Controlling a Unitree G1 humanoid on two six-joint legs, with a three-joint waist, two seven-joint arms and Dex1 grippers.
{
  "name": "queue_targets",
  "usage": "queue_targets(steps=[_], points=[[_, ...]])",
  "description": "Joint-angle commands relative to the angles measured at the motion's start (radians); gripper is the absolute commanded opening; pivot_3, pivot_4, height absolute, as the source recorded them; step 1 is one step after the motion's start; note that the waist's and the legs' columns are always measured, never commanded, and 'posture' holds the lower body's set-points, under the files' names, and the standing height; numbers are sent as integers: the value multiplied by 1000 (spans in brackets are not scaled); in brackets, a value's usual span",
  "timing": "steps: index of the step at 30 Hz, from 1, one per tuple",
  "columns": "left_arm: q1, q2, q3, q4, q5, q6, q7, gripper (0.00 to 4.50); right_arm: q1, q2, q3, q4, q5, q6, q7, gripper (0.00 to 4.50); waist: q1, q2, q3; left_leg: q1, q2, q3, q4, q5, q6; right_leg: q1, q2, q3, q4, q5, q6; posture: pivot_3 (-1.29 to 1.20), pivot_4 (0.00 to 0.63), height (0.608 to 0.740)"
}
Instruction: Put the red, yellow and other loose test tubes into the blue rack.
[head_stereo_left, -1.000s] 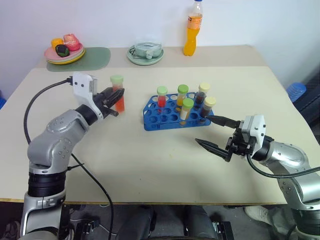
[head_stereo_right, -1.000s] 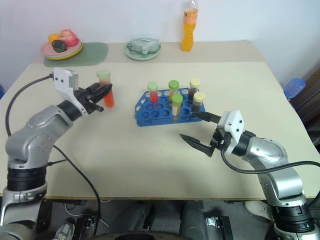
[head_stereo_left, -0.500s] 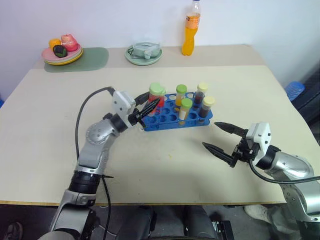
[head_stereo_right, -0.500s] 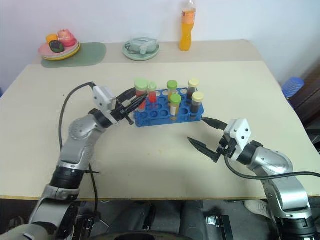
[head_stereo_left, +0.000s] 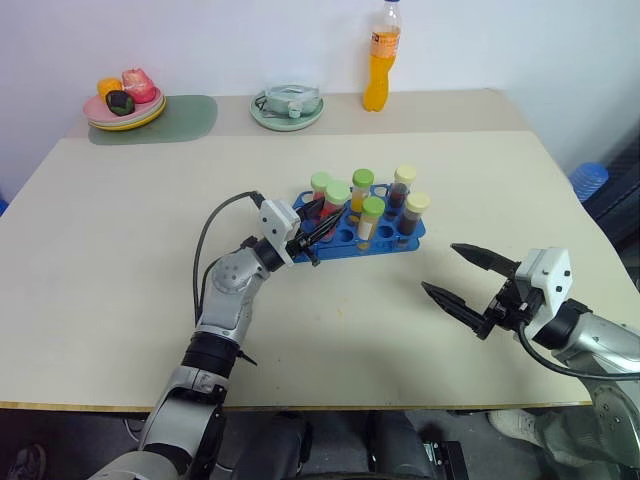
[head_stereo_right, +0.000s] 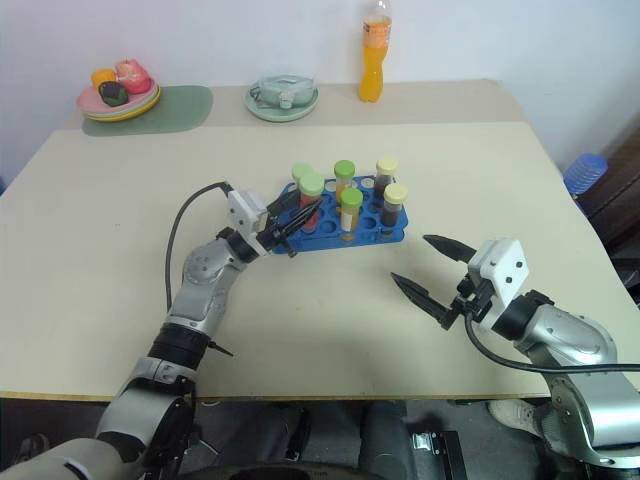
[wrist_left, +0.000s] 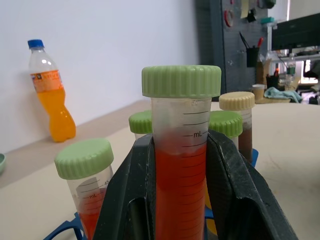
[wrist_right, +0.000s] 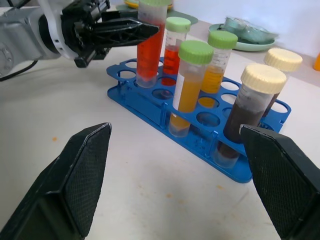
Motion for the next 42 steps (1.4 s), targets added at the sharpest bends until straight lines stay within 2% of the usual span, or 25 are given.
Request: queue_targets(steps=[1,11,19,25,26,27,30,32,37,40,42], points=[[-2,0,-4,13,5,-10,-21,767,9,-8,-38,-51,16,8,-13,4234,1,0,0,0,0,0,0,0,0,0,0,0,0,0,0,0,150,740],[22,4,-8,-18,-10,10,-55,767,17,0,-43,-53,16,10,-14,4234,0,0,0,0,0,0,0,0,0,0,0,0,0,0,0,0,150,740],[19,-10,-5,8,42,5,14,767,22,1,-44,-53,18,8,-10,4234,0,0,0,0,0,0,0,0,0,0,0,0,0,0,0,0,150,740],[17,-22,16,39,-9,22,-13,767,29,1,-47,-59,18,7,-13,4234,0,0,0,0,0,0,0,0,0,0,0,0,0,0,0,0,150,740],[16,-23,19,40,-15,27,-18,1790,30,1,-47,-59,17,7,-14,4234,0,0,0,0,0,0,0,0,0,0,0,0,0,0,0,0,150,740],[15,-22,18,43,-8,18,-15,2118,31,2,-47,-60,17,7,-15,4234,0,0,0,0,0,0,0,0,0,0,0,0,0,0,0,0,150,740],[13,-23,17,45,16,4,5,3623,32,3,-46,-62,16,7,-18,4234,-2,0,0,0,0,0,0,0,0,0,0,0,0,0,0,0,150,740],[12,-20,11,32,37,13,29,4447,33,5,-45,-62,16,6,-21,4234,-2,0,0,0,0,0,0,0,0,0,0,0,0,0,0,0,150,740],[31,-8,4,-39,32,54,27,4447,34,9,-41,-53,14,-1,-17,4234,-2,0,0,0,0,0,0,0,0,0,0,0,0,0,0,0,150,740],[51,20,2,-97,65,90,60,4447,36,12,-37,-39,10,-12,-8,4234,-2,0,0,0,0,0,0,0,0,0,0,0,0,0,0,0,150,740],[92,56,-1,-164,43,125,24,4447,43,15,-36,-21,8,-24,6,4234,-3,0,0,0,0,0,0,0,0,0,0,0,0,0,0,0,150,740]])
